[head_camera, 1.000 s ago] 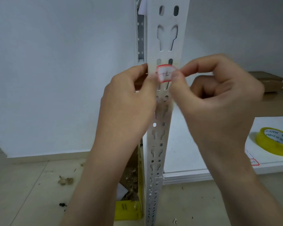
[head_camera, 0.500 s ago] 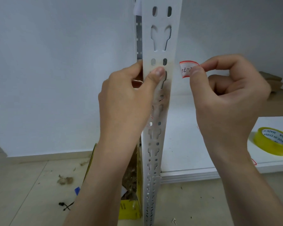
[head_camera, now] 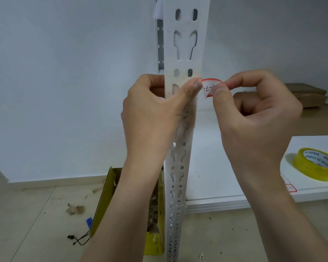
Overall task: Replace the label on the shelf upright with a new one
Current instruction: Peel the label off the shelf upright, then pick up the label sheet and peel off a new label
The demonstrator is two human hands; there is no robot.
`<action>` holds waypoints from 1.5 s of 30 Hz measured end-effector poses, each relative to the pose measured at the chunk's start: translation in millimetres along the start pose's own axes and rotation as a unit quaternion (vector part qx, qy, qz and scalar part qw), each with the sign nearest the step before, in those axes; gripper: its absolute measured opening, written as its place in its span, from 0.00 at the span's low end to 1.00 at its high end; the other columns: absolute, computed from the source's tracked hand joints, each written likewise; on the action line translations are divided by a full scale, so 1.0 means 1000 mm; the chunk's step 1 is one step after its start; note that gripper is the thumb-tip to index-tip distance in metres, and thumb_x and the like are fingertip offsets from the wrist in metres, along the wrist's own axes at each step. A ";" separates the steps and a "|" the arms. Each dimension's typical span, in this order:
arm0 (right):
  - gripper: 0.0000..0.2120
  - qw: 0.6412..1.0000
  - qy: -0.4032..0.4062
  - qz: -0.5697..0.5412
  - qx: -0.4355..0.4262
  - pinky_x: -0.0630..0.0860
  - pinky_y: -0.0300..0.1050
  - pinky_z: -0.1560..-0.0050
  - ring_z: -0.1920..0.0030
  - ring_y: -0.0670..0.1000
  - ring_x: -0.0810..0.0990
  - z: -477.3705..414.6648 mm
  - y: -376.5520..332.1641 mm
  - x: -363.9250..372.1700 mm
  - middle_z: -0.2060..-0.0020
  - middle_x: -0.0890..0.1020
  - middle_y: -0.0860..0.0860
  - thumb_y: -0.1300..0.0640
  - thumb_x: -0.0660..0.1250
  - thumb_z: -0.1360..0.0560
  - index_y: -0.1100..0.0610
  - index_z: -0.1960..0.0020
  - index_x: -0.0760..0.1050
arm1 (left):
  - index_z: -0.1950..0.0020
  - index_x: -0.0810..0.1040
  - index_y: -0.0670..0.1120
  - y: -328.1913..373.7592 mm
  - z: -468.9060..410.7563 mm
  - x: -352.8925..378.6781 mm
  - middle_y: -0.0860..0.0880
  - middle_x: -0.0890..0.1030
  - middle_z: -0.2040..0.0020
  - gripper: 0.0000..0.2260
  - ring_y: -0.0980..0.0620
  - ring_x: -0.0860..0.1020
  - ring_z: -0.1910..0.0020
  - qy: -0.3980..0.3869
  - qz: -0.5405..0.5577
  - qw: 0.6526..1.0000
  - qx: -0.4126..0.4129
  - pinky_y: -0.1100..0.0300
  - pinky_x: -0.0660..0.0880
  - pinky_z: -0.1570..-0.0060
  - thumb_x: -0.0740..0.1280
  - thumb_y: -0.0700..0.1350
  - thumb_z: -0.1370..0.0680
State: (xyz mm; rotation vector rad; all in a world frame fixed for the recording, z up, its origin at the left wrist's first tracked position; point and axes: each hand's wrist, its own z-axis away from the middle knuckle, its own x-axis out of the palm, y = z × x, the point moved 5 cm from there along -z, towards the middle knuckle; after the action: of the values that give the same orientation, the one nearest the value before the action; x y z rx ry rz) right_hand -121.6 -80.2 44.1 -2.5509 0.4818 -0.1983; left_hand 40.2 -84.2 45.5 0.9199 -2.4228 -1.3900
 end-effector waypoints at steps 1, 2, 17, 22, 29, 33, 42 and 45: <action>0.09 1.000 -0.002 0.001 0.001 0.62 0.39 0.73 0.79 0.55 0.67 0.000 0.001 0.000 0.79 0.71 0.55 0.55 0.72 0.22 0.60 0.57 0.78 | 0.47 0.83 0.53 0.000 0.000 -0.001 0.59 0.84 0.58 0.22 0.63 0.81 0.61 0.004 -0.008 1.000 0.006 0.69 0.76 0.64 0.73 0.67 0.32; 0.09 1.000 -0.004 0.002 0.002 0.62 0.39 0.73 0.79 0.55 0.68 0.000 0.002 0.001 0.79 0.71 0.55 0.56 0.72 0.22 0.60 0.57 0.78 | 0.47 0.83 0.54 0.001 -0.001 -0.002 0.60 0.84 0.58 0.21 0.63 0.81 0.61 0.002 -0.019 1.000 0.014 0.71 0.75 0.65 0.72 0.67 0.31; 0.07 0.990 -0.094 -0.017 0.101 0.66 0.37 0.71 0.79 0.51 0.65 0.010 0.024 0.005 0.80 0.69 0.52 0.58 0.73 0.23 0.55 0.58 0.78 | 0.37 0.80 0.55 0.014 0.020 -0.013 0.59 0.81 0.50 0.12 0.61 0.78 0.54 -0.009 -0.068 0.996 0.050 0.68 0.74 0.56 0.61 0.51 0.17; 0.08 0.974 -0.168 0.013 0.150 0.74 0.41 0.72 0.74 0.62 0.77 0.011 0.038 -0.005 0.76 0.76 0.56 0.54 0.75 0.23 0.52 0.59 0.78 | 0.42 0.72 0.47 0.033 0.045 -0.002 0.53 0.76 0.55 0.11 0.56 0.78 0.56 0.062 0.009 0.990 0.123 0.68 0.75 0.57 0.70 0.43 0.22; 0.09 0.926 -0.275 0.096 0.239 0.76 0.39 0.73 0.70 0.57 0.84 0.021 0.079 -0.031 0.68 0.81 0.54 0.49 0.74 0.27 0.54 0.60 0.79 | 0.52 0.84 0.54 0.007 0.069 0.058 0.52 0.80 0.56 0.08 0.56 0.78 0.60 -0.119 -0.077 0.985 0.100 0.54 0.78 0.54 0.68 0.42 0.24; 0.08 0.891 -0.335 0.138 0.274 0.83 0.59 0.62 0.70 0.55 0.85 0.038 0.113 -0.045 0.66 0.84 0.50 0.54 0.77 0.29 0.55 0.60 0.79 | 0.49 0.84 0.53 -0.027 0.076 0.082 0.52 0.79 0.56 0.11 0.53 0.80 0.59 -0.193 -0.145 0.968 0.061 0.52 0.78 0.52 0.65 0.41 0.24; 0.06 0.799 -0.482 0.182 0.310 0.81 0.45 0.69 0.72 0.49 0.83 0.089 0.171 -0.043 0.67 0.84 0.48 0.62 0.77 0.29 0.57 0.60 0.79 | 0.33 0.76 0.49 -0.100 0.114 0.122 0.47 0.76 0.42 0.16 0.47 0.77 0.44 -0.315 -0.282 0.905 0.038 0.53 0.74 0.43 0.61 0.41 0.20; 0.07 0.791 -0.499 0.179 0.307 0.72 0.35 0.71 0.75 0.39 0.77 0.099 0.180 -0.040 0.73 0.81 0.42 0.64 0.76 0.30 0.55 0.61 0.79 | 0.30 0.73 0.48 -0.109 0.118 0.128 0.46 0.77 0.38 0.22 0.46 0.76 0.40 -0.314 -0.286 0.904 0.041 0.56 0.72 0.42 0.62 0.35 0.23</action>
State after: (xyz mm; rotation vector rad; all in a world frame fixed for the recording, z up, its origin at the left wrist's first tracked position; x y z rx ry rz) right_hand -189.3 -161.3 -137.0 -1.5518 0.3582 0.9394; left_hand -69.2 -117.4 -125.0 1.4838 -2.8009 -2.0631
